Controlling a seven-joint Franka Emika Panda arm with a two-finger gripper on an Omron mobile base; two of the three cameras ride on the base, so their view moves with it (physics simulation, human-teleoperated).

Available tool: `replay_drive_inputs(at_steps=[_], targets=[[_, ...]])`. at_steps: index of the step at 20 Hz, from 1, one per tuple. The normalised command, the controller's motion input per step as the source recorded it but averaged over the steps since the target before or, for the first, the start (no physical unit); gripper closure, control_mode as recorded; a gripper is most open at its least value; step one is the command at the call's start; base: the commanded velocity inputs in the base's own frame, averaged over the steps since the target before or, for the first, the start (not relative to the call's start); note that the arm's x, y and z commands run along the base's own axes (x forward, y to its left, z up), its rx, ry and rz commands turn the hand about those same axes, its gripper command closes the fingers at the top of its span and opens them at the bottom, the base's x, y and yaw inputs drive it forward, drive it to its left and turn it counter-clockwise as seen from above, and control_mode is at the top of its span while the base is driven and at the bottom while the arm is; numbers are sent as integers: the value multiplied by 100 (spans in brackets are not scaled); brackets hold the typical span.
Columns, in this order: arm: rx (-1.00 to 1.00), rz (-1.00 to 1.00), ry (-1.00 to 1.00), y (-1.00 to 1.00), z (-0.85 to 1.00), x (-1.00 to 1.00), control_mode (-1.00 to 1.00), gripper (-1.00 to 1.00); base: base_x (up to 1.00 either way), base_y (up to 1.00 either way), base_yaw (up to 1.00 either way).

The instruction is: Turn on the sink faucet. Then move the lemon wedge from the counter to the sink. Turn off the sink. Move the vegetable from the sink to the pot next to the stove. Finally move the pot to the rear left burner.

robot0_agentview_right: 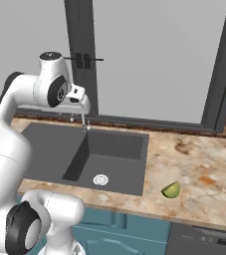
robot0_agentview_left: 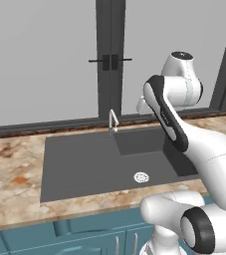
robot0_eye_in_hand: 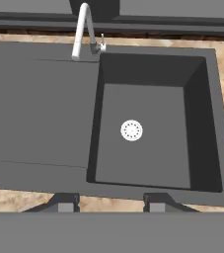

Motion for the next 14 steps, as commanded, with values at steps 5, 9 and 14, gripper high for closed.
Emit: replay_drive_inputs(at_steps=[5, 9, 14], targets=[[0, 0, -1, 0, 0, 0, 100, -100, 0, -2, 0], [0, 0, 0, 0, 0, 0, 100, -100, 0, -61, 0], [0, 0, 0, 0, 0, 0, 100, -100, 9, -51, 0]])
